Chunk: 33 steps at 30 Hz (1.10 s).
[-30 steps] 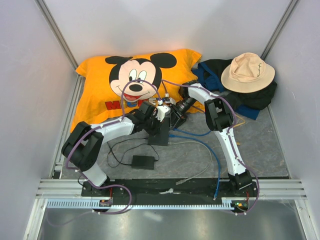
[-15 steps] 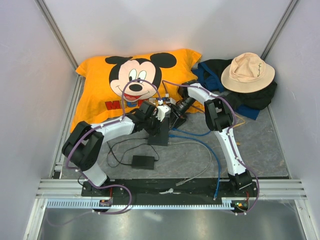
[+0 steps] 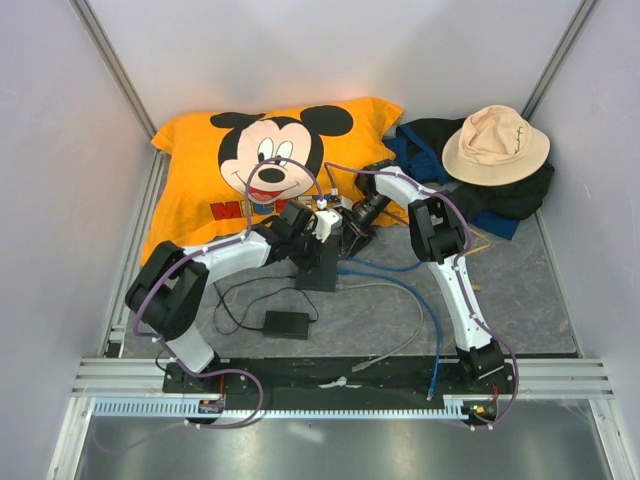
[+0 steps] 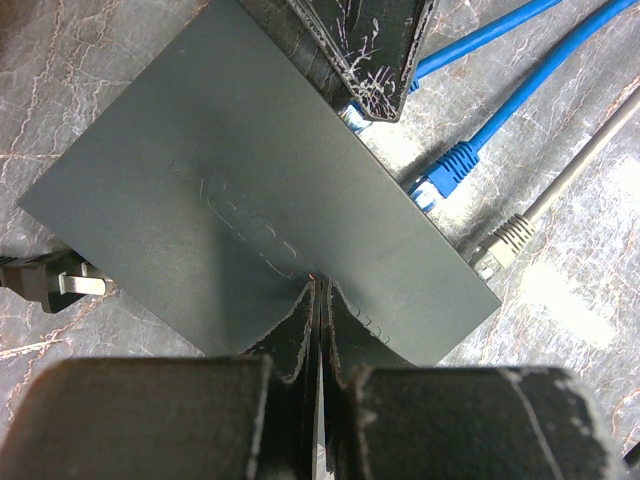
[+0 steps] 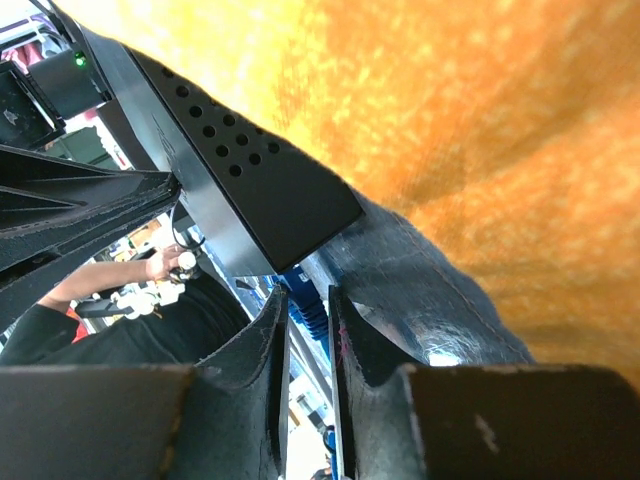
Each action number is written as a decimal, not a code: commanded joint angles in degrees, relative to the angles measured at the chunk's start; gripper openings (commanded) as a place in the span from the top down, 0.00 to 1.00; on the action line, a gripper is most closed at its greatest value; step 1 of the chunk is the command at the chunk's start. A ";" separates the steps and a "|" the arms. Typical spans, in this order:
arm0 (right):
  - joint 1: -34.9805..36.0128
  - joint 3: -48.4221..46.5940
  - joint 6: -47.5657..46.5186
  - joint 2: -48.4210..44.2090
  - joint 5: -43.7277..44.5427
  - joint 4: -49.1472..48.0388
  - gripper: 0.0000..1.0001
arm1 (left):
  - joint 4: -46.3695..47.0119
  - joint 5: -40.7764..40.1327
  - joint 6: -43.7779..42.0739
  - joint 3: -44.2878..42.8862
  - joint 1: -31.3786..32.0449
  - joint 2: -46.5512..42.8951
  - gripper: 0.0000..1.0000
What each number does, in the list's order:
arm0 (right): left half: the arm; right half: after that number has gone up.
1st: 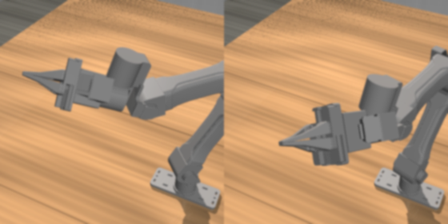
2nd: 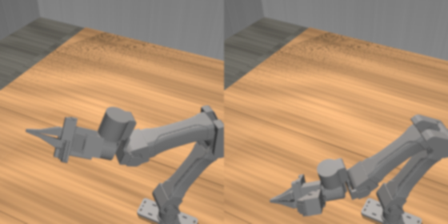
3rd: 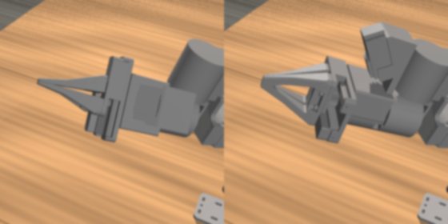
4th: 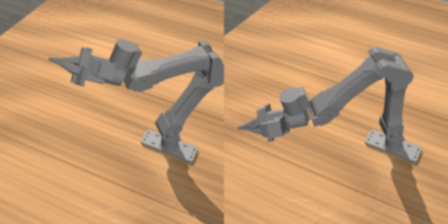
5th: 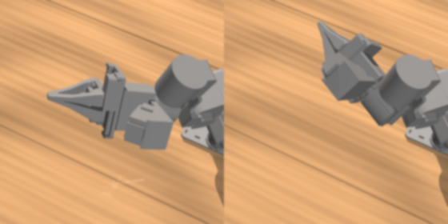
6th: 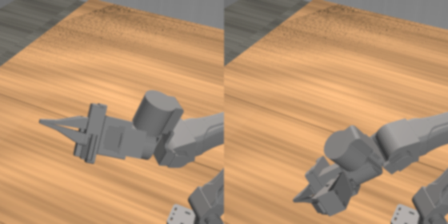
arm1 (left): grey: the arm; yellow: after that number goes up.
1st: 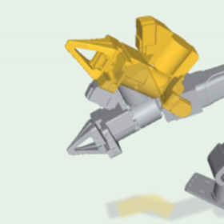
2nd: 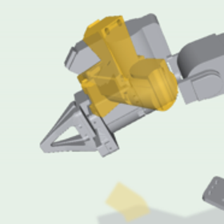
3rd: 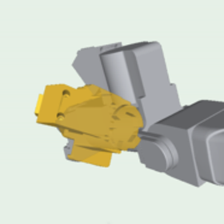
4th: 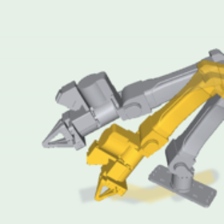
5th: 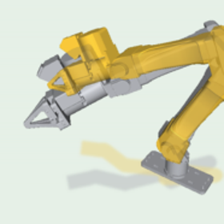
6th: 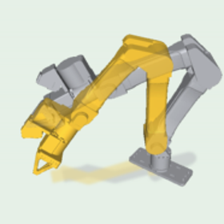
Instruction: Pull the plug from the switch port
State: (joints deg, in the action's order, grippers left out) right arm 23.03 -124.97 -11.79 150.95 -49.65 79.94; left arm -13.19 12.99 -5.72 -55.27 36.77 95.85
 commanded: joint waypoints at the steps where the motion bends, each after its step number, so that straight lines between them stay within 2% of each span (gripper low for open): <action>1: 0.53 -0.01 -0.78 5.84 12.65 -16.92 0.83 | -5.79 -3.50 -2.90 2.00 0.32 4.17 0.98; 4: 0.35 0.25 -1.39 5.75 12.21 -16.75 0.91 | -5.71 -3.50 -2.90 2.00 0.32 4.17 0.98; 7: -0.17 -0.01 -3.15 6.19 8.00 -14.99 0.59 | -5.79 -3.50 -2.90 2.00 0.32 4.17 0.98; 8: -0.35 0.16 -3.06 6.11 7.38 -14.99 0.40 | -5.71 -3.50 -2.90 2.00 0.32 4.17 0.98; 9: -0.96 0.51 -2.63 5.50 7.11 -15.34 0.32 | -5.79 -3.41 -2.90 2.00 0.32 4.08 0.98; 11: -1.67 1.04 -2.62 4.62 4.66 -16.82 0.27 | -5.71 -3.41 -2.90 1.92 0.40 4.17 0.98; 16: -2.81 1.75 1.14 2.06 5.00 -22.98 0.30 | -5.79 -3.41 -2.81 1.74 0.49 4.52 0.98; 18: -2.72 1.13 1.51 2.94 7.36 -22.90 0.38 | -5.88 -3.41 -2.72 1.65 0.58 4.52 0.98; 20: -2.72 2.88 0.98 2.85 10.34 -22.99 0.41 | -5.79 -3.33 -2.72 1.65 0.58 4.60 0.98; 26: -2.90 6.23 -3.23 2.76 8.87 -20.97 0.44 | -5.88 -3.33 -2.55 1.56 0.67 4.69 0.98; 33: -2.20 3.86 -10.00 4.61 5.96 -15.08 0.45 | -5.88 -3.15 -2.37 1.30 0.67 5.04 0.98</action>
State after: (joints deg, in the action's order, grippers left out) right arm 21.10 -121.43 -11.88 149.01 -57.65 72.58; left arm -13.82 12.93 -5.74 -55.77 36.88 96.18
